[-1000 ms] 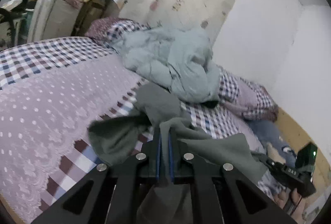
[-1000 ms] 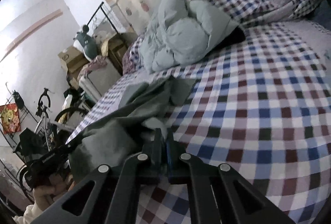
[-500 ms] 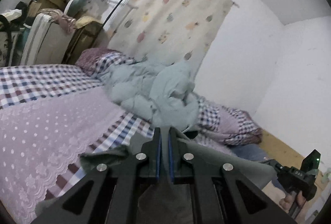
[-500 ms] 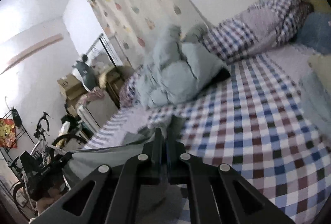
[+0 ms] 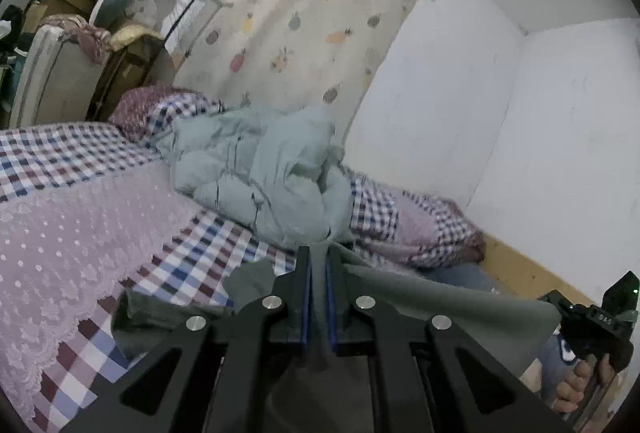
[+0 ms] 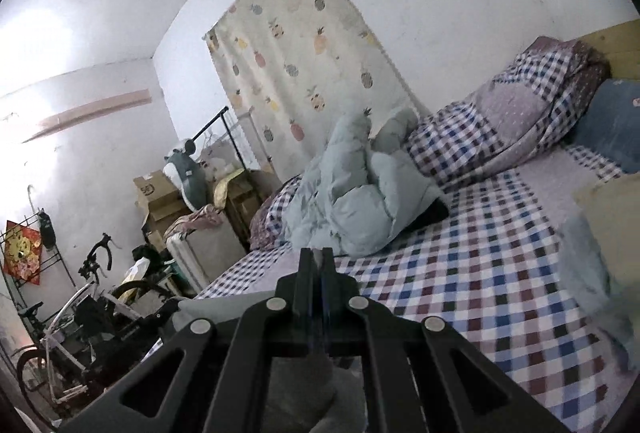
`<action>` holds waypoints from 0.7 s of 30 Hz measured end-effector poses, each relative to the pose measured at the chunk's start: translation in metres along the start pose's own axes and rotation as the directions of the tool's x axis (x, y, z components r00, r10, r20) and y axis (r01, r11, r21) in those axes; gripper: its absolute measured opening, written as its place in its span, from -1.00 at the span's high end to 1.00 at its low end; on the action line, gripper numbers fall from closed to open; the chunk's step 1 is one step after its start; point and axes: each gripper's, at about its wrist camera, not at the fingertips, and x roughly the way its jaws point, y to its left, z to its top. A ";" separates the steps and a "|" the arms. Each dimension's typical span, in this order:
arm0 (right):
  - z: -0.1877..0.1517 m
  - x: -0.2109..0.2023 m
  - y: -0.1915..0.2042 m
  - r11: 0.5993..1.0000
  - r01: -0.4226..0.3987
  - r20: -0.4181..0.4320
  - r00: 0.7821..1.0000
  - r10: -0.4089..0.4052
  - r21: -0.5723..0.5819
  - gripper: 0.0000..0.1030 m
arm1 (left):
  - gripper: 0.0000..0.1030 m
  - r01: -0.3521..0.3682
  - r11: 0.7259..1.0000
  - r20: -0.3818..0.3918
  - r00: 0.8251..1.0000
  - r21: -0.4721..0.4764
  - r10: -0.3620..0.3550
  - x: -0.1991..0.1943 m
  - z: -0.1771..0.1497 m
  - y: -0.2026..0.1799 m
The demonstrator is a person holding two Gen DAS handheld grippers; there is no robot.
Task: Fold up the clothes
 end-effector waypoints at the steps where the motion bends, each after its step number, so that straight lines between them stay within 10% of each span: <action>1: -0.001 0.000 -0.005 1.000 0.012 -0.009 1.000 -0.012 0.003 0.97 | 0.88 -0.016 1.000 -0.021 1.000 0.002 0.016 0.006 -0.003 0.000; 11: -0.046 0.048 -0.058 0.994 0.108 -0.246 0.964 -0.103 0.009 0.95 | 0.83 -0.206 0.979 -0.209 0.957 -0.007 0.200 0.052 -0.033 0.018; 21: -0.073 0.072 -0.078 0.996 0.092 -0.360 0.929 -0.082 0.009 0.90 | -0.20 -0.229 0.970 -0.132 0.967 -0.078 0.217 0.033 -0.023 0.036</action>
